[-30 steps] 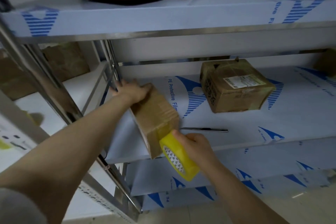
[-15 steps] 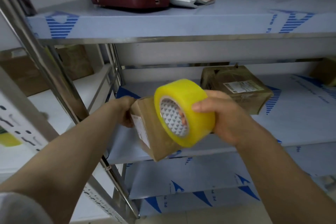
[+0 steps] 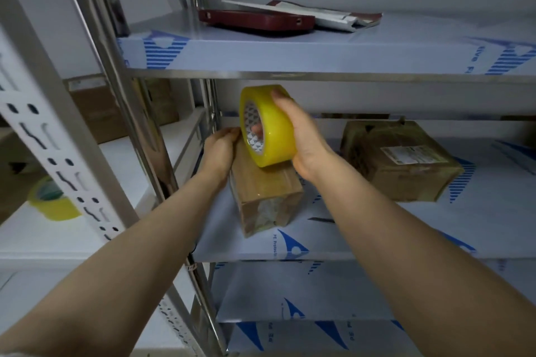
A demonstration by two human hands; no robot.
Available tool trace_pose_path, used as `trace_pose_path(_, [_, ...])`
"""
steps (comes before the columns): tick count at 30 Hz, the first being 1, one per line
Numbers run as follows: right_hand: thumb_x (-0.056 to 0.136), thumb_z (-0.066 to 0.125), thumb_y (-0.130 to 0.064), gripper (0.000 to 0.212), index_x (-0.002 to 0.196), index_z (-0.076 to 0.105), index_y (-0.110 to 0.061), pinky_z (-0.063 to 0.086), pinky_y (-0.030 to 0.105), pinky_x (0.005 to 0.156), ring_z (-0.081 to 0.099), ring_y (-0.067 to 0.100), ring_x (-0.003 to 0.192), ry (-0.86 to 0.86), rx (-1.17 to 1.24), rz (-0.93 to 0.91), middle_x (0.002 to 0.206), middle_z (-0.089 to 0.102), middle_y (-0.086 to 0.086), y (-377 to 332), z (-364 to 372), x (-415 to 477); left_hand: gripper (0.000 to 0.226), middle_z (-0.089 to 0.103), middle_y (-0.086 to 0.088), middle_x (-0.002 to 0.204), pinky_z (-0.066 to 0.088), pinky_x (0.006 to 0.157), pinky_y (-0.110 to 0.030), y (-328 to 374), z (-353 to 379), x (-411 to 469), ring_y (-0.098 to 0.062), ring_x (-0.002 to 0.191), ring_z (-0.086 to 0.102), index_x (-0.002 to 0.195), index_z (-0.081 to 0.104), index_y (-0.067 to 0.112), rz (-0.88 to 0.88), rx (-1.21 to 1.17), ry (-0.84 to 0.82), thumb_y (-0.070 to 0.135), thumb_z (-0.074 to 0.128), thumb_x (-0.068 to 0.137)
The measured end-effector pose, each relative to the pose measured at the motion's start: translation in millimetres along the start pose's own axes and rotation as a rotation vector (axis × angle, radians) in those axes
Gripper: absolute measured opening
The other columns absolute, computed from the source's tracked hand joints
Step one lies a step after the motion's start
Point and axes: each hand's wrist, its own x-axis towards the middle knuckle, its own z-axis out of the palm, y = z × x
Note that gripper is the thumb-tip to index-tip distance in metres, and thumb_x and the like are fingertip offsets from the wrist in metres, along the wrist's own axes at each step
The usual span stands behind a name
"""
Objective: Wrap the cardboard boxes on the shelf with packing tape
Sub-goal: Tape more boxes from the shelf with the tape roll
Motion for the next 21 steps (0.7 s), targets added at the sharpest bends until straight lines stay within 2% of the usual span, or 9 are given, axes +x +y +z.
trace_pose_path(3, [0.085,0.066,-0.034,0.029,0.094,0.068,-0.006,0.055,0.043,0.079,0.065,0.023,0.063,0.000,0.084,-0.014,0.076,0.069,0.015,3.3,3.4,-1.9,0.019,0.067,-0.013,0.090,0.052,0.079,-0.034,8.1,1.9,2.1,-0.027,0.086,0.064,0.084,0.066,0.012,-0.013,0.149,-0.004,0.016,0.050,0.095])
trace_pose_path(6, [0.085,0.068,-0.033,0.023,0.080,0.064,-0.011,0.057,0.032,0.063,0.064,0.016,0.050,0.042,0.035,-0.012,0.058,0.068,0.006,-4.7,9.0,-11.1,0.025,0.059,-0.006,0.071,0.046,0.065,-0.028,12.6,1.9,7.9,-0.021,0.072,0.055,0.068,0.058,0.013,-0.045,0.214,0.056,0.009,0.052,0.092])
trace_pose_path(8, [0.084,0.069,-0.034,0.025,0.075,0.062,-0.012,0.057,0.030,0.060,0.063,0.016,0.050,0.050,-0.018,-0.011,0.053,0.066,0.004,-11.8,9.7,-20.2,0.023,0.052,-0.005,0.067,0.041,0.056,-0.024,13.8,5.9,8.3,-0.019,0.068,0.050,0.067,0.055,0.008,-0.071,0.224,0.053,0.004,0.052,0.090])
trace_pose_path(10, [0.085,0.068,-0.031,0.023,0.076,0.062,-0.011,0.056,0.030,0.061,0.063,0.018,0.052,0.047,-0.023,0.005,0.052,0.066,0.004,-17.5,4.3,-26.7,0.018,0.050,-0.008,0.067,0.041,0.050,-0.021,13.3,12.3,8.4,-0.019,0.073,0.050,0.071,0.055,0.004,-0.088,0.224,0.028,0.002,0.053,0.089])
trace_pose_path(13, [0.088,0.061,-0.027,0.018,0.080,0.063,-0.011,0.055,0.026,0.055,0.063,0.016,0.050,-0.012,-0.011,0.061,0.055,0.067,0.005,-26.3,-6.7,-37.1,0.026,0.052,-0.007,0.067,0.039,0.040,-0.012,12.3,20.1,7.8,-0.015,0.063,0.049,0.064,0.052,0.007,-0.118,0.220,0.019,0.002,0.055,0.090])
trace_pose_path(17, [0.090,0.062,-0.030,0.022,0.079,0.062,-0.011,0.056,0.027,0.052,0.064,0.015,0.047,-0.022,-0.033,0.071,0.053,0.067,0.003,-30.8,-16.1,-54.2,0.028,0.050,-0.008,0.064,0.038,0.051,-0.023,5.0,24.1,15.4,-0.016,0.062,0.048,0.063,0.048,0.008,-0.142,0.321,0.019,0.003,0.051,0.090])
trace_pose_path(19, [0.090,0.062,-0.034,0.026,0.078,0.061,-0.010,0.056,0.027,0.050,0.064,0.013,0.046,-0.019,-0.060,0.079,0.053,0.067,0.003,-28.1,-19.5,-64.3,0.028,0.048,-0.005,0.064,0.036,0.052,-0.023,2.8,26.2,17.4,-0.014,0.061,0.045,0.063,0.046,0.010,-0.140,0.335,0.023,0.003,0.052,0.090])
trace_pose_path(21, [0.089,0.062,-0.036,0.029,0.075,0.063,-0.010,0.056,0.027,0.053,0.064,0.013,0.049,0.000,-0.077,0.081,0.055,0.068,0.002,-23.3,-23.4,-73.1,0.032,0.045,-0.001,0.063,0.035,0.051,-0.016,3.7,31.5,16.7,-0.009,0.059,0.042,0.062,0.044,0.013,-0.119,0.346,0.020,0.005,0.054,0.091])
